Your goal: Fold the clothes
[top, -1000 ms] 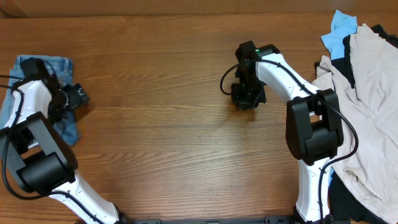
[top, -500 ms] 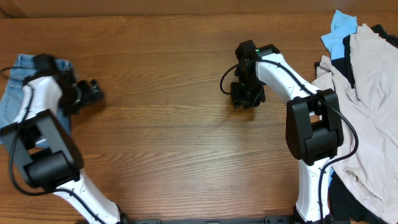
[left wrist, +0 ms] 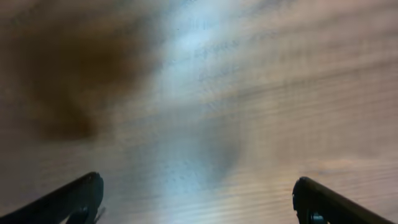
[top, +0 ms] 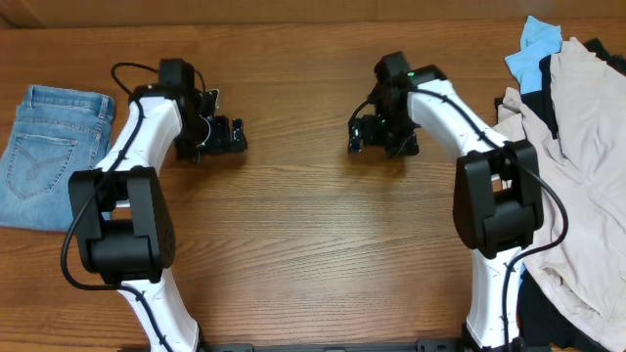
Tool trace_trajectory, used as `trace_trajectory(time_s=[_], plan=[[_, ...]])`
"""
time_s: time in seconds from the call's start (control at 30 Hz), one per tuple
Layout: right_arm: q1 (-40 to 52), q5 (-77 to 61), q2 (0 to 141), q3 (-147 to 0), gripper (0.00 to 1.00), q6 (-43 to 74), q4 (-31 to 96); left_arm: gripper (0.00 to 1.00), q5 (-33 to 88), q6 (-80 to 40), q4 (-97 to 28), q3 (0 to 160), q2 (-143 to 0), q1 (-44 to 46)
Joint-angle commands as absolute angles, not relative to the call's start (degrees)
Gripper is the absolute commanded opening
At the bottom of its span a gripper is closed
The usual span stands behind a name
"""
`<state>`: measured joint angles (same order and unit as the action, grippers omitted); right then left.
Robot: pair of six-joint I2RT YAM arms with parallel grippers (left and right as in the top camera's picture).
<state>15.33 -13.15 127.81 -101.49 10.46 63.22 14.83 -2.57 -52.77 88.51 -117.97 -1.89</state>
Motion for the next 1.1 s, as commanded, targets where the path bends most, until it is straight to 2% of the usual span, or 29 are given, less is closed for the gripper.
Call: trace_trajectory(time_s=[0.0, 0.33, 0.57, 0.8, 1.03, 1.07], plan=[[11.4, -13.4, 121.3, -105.5, 1.00, 10.4, 63.6, 0.95, 15.5, 0.0, -59.0, 97.5, -114.2, -2.6], [10.0, -6.9, 106.2, -105.4, 1.00, 13.8, 69.6, 0.87, 8.4, 2.6, -68.5, 99.1, -95.9, 2.4], [10.1, -6.8, 99.7, -103.6, 1.00, 13.8, 72.7, 0.87, 8.3, 3.0, -63.6, 87.9, -79.9, 3.6], [11.7, -4.5, 87.2, -95.2, 1.00, 13.8, 68.4, 0.88, 6.4, 3.3, -58.8, 72.4, -61.4, 3.4], [14.5, -3.0, 67.1, -73.0, 1.00, 13.8, 53.6, 0.92, 2.6, 4.6, -56.8, 65.9, -46.7, 3.4], [14.8, -2.5, 65.1, -70.7, 1.00, 13.8, 52.4, 0.96, 1.0, 4.5, -56.7, 65.5, -46.2, 3.4]])
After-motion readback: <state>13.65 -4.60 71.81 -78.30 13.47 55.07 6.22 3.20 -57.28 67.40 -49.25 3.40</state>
